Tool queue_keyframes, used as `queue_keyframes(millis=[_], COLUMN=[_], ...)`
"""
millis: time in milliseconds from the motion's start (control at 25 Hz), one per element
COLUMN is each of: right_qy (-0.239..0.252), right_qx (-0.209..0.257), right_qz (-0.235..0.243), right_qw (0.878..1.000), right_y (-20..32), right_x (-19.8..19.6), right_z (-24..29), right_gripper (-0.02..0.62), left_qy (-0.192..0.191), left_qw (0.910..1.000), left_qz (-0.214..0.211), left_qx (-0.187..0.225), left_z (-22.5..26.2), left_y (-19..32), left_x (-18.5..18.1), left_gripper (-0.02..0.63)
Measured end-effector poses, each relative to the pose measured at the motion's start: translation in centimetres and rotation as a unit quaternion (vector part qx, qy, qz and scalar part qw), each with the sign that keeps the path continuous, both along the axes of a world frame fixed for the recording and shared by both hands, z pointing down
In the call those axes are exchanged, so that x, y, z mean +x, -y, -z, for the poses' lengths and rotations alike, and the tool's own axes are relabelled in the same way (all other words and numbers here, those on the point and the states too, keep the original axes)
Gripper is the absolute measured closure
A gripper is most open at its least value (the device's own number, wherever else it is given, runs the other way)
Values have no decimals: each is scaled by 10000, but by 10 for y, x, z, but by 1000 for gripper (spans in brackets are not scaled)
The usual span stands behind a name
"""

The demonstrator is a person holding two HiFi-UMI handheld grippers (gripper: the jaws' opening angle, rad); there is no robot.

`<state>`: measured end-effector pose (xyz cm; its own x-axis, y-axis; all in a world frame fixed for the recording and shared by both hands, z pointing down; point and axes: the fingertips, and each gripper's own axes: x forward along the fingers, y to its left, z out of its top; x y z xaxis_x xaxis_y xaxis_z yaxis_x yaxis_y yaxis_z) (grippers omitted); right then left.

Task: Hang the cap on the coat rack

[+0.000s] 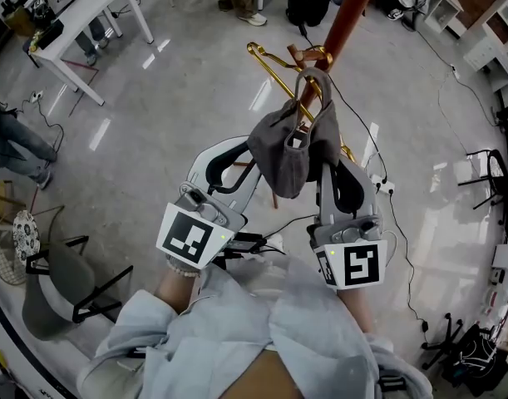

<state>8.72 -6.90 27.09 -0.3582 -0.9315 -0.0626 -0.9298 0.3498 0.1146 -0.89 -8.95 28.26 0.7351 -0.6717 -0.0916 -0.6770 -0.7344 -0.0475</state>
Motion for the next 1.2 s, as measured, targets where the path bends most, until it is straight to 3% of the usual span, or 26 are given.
queue_keyframes(millis=[600, 960, 1200], right_qy=[-9, -25, -29], right_qx=[-163, -324, -449], right_qz=[56, -16, -114], right_qw=[9999, 9995, 9989], right_y=[26, 48, 60], right_x=[-2, -4, -2], right_z=[-10, -18, -25], right_gripper=[578, 578, 578], left_qy=[-17, -304, -205], left_qw=[9997, 9993, 9995], left_qz=[159, 230, 207], left_qx=[-168, -50, -108], left_z=[-10, -13, -21], left_y=[26, 55, 71], left_x=[-4, -9, -5], left_gripper=[532, 532, 532])
